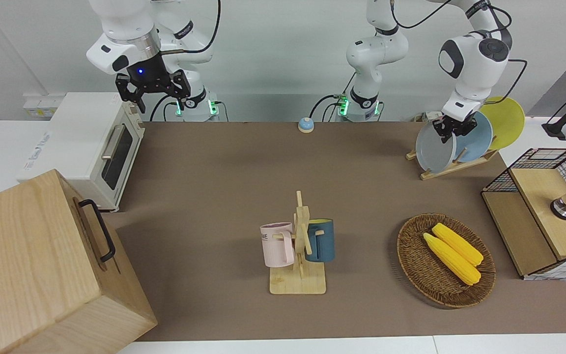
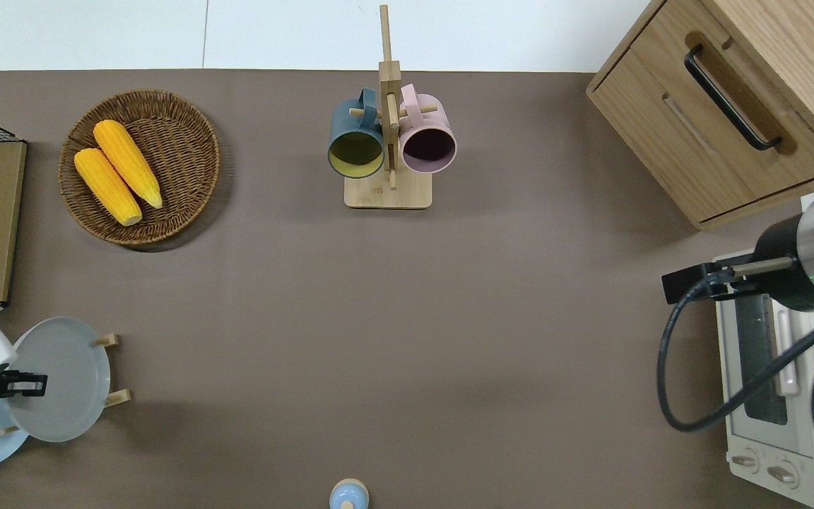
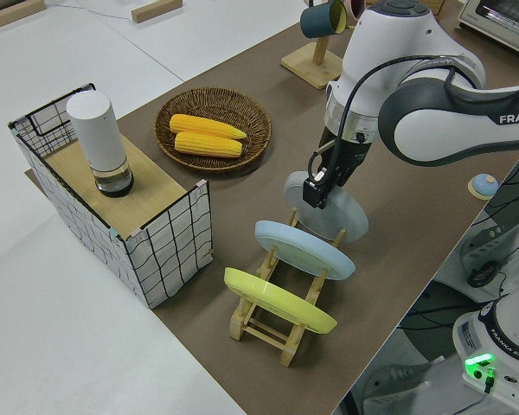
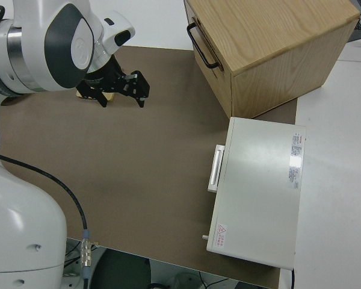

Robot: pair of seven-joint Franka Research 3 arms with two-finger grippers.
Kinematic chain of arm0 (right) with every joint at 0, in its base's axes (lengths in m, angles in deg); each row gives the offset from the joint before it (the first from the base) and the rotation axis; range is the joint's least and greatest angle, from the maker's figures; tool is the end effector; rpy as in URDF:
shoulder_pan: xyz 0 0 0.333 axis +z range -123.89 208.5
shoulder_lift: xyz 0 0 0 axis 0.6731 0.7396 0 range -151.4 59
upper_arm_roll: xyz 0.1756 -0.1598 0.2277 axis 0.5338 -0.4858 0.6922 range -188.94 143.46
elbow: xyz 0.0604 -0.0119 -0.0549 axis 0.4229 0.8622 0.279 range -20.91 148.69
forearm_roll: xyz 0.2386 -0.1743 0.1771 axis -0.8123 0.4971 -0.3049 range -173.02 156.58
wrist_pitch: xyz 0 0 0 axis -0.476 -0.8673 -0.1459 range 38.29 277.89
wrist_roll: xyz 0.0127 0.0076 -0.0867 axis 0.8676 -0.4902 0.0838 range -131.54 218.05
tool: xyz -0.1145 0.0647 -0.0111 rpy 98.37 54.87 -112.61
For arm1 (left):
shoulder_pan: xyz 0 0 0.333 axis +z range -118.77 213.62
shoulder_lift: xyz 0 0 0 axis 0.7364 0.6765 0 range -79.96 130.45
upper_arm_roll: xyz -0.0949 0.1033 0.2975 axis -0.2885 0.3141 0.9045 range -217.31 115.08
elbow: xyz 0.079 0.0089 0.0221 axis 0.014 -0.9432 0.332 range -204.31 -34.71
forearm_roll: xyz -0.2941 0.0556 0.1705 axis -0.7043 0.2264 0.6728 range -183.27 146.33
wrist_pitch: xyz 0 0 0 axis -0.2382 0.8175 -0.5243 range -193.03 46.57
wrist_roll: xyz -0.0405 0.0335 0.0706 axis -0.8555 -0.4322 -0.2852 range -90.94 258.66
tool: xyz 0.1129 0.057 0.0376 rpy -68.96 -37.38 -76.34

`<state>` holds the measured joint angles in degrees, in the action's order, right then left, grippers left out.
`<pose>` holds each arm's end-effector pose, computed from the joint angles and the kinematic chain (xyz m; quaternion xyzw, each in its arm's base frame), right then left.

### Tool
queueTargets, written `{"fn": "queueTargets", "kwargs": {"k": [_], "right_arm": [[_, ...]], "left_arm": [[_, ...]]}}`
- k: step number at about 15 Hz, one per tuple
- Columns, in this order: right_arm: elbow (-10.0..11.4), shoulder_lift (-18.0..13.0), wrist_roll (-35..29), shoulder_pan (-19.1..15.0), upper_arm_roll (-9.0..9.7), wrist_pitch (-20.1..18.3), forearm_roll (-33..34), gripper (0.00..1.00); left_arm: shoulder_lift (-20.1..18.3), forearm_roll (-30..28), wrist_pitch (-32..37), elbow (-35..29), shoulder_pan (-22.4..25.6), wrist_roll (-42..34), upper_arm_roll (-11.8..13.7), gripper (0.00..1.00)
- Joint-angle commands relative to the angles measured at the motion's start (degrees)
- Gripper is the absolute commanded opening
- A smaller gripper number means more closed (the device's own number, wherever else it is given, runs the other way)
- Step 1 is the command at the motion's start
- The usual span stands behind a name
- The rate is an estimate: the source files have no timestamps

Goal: Pick gray plate from low plate rack and place it on table with left arm

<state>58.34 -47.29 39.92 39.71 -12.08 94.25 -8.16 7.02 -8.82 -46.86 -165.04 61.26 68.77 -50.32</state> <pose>0.4764 0.0684 0.6381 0.9986 0.0410 -0.0321 0.0055 0.3805 0.1121 0.4510 -0.9964 0.0449 0.0197 0.0689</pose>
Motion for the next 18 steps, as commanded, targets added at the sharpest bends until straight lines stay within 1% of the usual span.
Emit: {"fn": "queueTargets", "kwargs": {"k": [1,6,9,10,13,18], "right_arm": [[-0.3,-0.1,0.0,-0.6,0.33,-0.8,-0.6,0.987],[-0.3,-0.1,0.0,-0.6,0.33,-0.8,-0.6,0.987],[-0.3,-0.1,0.0,-0.6,0.33,-0.8,-0.6,0.987],[-0.3,-0.1,0.0,-0.6,0.33,-0.8,-0.6,0.987],[-0.3,-0.1,0.0,-0.6,0.33,-0.8,-0.6,0.987],[-0.3,-0.1,0.0,-0.6,0.33,-0.8,-0.6,0.99]], "left_arm": [[-0.9,0.5,7.5,5.3,-0.6,-0.6,0.3,0.0],[-0.5,-1.5,15.1,12.7,-0.6,-0.2,-1.4,0.0],[-0.4,-2.6,18.5,16.0,-0.6,0.3,-2.3,0.0],[-0.4,-3.7,19.6,17.1,-0.6,0.9,-2.8,0.0],[-0.3,-7.3,21.7,19.3,-0.6,3.0,-3.3,0.0],[-0.3,-16.0,23.1,20.1,-0.6,5.9,-3.3,0.0]]}}
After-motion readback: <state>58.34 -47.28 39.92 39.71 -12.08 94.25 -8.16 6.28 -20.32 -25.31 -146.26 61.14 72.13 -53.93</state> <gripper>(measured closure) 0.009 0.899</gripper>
